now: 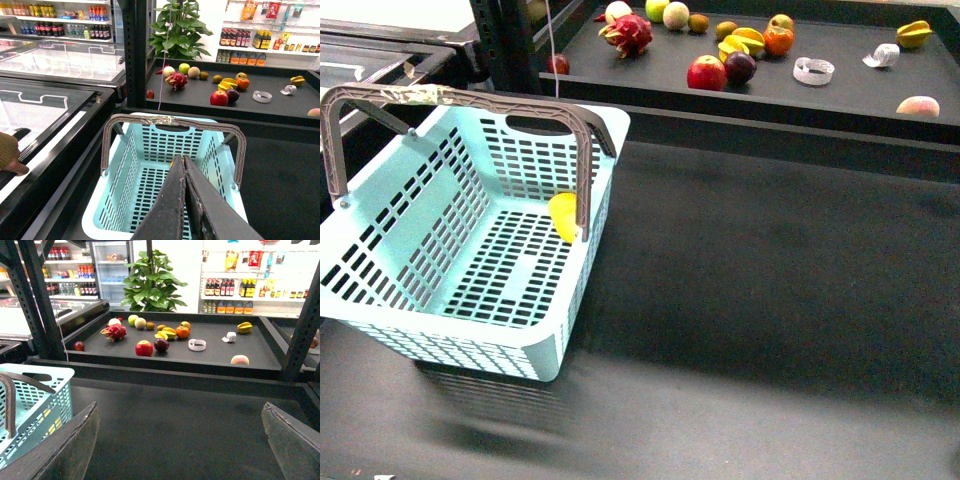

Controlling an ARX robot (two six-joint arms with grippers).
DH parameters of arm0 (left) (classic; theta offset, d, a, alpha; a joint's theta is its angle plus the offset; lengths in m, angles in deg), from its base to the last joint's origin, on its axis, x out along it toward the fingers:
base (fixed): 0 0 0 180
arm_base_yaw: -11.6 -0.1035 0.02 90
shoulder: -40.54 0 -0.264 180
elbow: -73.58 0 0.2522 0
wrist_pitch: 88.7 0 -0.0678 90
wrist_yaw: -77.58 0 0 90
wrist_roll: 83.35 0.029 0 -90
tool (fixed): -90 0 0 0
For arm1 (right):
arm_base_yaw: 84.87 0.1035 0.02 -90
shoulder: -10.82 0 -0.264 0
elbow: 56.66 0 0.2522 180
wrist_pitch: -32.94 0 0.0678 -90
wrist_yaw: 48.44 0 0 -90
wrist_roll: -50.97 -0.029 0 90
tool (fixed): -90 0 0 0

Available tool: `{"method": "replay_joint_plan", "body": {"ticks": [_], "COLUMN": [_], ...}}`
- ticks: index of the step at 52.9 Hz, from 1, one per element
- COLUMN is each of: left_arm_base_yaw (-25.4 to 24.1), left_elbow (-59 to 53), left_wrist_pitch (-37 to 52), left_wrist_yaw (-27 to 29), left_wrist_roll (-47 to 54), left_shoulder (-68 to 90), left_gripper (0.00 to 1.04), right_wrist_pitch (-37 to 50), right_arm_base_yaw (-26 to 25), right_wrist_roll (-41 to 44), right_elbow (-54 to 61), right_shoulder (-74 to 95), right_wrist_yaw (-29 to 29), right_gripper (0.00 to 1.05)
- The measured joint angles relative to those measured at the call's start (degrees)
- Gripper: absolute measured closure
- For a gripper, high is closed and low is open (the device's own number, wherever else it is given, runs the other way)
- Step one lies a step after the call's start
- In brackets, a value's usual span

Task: Pick mango with right arm and hold basket with left

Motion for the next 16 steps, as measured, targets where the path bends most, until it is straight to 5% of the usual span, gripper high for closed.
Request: {"method": "replay_joint_plan", "body": {"ticks": [8, 16], "left_arm_base_yaw": [0.0, 0.0], "left_elbow": [0.0, 0.0], "left_wrist_pitch": [-9.9, -10.5], "left_wrist_yaw": [0.0, 0.0], "left_wrist_roll": [0.0, 0.0], "left_shoulder": [-8.4, -10.1], "left_gripper": [1.03, 1.03], "right_wrist_pitch": [0.0, 0.0], "right_arm_base_yaw": [0.0, 0.0], "right_wrist_roll": [0.0, 0.0], "right_elbow": [0.0, 0.0], "right_shoulder": [0.0, 0.0], "right_wrist_yaw": [0.0, 0.0], "right_gripper": [0.08, 0.08]}}
